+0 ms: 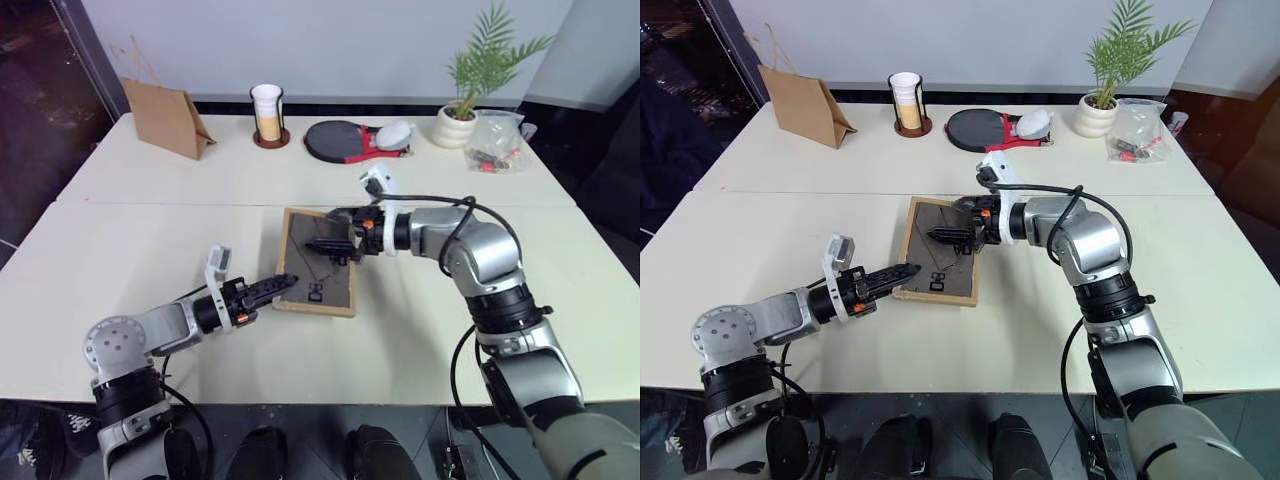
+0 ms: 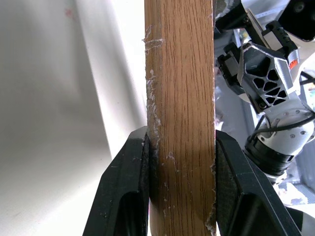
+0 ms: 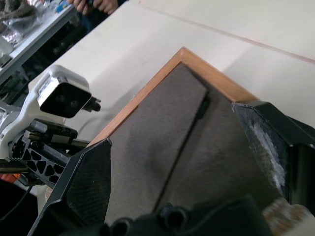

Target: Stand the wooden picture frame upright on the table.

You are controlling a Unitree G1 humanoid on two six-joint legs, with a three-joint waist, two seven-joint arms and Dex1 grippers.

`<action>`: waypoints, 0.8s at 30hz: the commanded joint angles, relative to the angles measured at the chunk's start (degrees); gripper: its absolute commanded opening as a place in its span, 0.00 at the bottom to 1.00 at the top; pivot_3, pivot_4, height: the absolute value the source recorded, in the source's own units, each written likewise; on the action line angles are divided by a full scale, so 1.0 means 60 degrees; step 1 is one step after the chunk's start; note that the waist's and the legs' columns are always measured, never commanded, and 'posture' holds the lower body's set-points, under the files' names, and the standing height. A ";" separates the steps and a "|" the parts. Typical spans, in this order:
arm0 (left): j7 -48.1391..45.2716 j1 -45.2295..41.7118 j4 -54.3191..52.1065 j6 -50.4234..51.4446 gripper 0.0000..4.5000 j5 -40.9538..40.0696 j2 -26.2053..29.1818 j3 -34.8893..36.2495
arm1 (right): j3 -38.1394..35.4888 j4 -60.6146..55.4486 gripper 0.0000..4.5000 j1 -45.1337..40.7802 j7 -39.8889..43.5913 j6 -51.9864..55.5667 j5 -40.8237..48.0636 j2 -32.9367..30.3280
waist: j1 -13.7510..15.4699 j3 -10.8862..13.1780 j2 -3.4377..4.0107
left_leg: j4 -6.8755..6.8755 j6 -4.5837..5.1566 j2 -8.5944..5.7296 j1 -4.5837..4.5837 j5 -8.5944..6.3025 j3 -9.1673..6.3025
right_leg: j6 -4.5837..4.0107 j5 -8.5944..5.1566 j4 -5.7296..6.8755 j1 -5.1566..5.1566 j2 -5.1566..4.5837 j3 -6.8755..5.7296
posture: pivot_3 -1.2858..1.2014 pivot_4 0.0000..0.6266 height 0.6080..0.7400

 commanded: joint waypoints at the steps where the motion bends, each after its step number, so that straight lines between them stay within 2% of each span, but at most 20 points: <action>1: 0.0028 0.0023 -0.0400 -0.0203 0.23 -0.0660 -0.0074 -0.0004 | 0.0086 -0.0119 1.00 -0.0267 0.0167 -0.0213 0.0091 0.0143 | -0.0006 0.0000 0.0000 | -0.0001 0.0000 0.0000 0.0000 0.0000 0.0000 | 0.0000 0.0000 0.0000 -0.0001 0.0000 0.0000 | 0.52 0.24 1.00; 8: 0.0445 0.0211 -0.0468 -0.0475 0.23 -0.1121 -0.0174 -0.0132 | 0.0230 -0.0521 1.00 -0.0218 0.0434 -0.0033 0.0381 0.0290 | 0.0002 0.0000 0.0000 | -0.0010 -0.0001 0.0000 0.0000 0.0000 0.0000 | 0.0000 0.0000 -0.0007 -0.0002 -0.0003 0.0000 | 0.52 0.24 1.00; 24: 0.0759 0.0327 0.0145 -0.1471 0.23 -0.1307 0.0012 -0.0481 | -0.0564 -0.2766 1.00 -0.0037 0.0118 0.1078 0.1306 -0.0692 | 0.0022 0.0000 0.0000 | -0.0127 -0.0022 -0.0004 -0.0013 0.0011 0.0000 | -0.0003 0.0001 -0.0122 -0.0013 -0.0015 -0.0005 | 0.52 0.24 1.00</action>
